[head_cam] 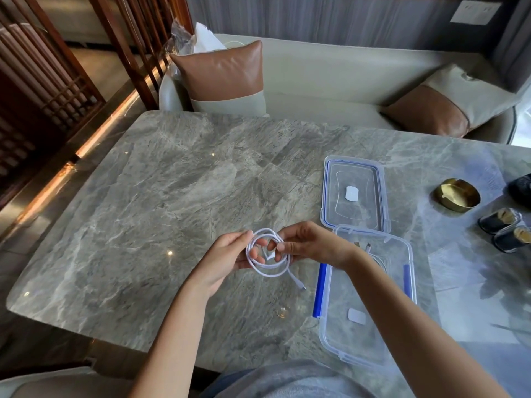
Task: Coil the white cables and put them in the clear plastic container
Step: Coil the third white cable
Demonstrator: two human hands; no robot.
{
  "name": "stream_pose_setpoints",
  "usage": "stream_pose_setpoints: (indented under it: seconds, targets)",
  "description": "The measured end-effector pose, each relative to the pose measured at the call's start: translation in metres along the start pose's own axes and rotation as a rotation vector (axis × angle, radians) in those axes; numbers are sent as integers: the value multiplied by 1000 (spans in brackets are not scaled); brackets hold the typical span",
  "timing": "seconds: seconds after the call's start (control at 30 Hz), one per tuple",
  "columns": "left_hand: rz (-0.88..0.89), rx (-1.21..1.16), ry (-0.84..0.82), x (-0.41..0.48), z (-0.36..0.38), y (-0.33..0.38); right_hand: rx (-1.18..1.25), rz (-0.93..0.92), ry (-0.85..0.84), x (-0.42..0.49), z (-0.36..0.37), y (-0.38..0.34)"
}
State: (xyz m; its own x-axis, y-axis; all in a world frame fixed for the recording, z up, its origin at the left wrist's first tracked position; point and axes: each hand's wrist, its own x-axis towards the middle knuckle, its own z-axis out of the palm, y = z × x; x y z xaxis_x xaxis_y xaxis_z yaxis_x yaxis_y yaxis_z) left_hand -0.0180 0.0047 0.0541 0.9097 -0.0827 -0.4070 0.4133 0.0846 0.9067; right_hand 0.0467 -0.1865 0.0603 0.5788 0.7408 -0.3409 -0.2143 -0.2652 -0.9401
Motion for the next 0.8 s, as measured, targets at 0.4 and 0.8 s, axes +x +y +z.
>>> stream_pose_setpoints:
  seconds: [0.4, 0.8]
  targets:
    - [155, 359, -38, 3, 0, 16, -128, 63, -68, -5, -4, -13]
    - [-10, 389, -204, 5, -7, 13, -281, 77, -4, -6, -6, -13]
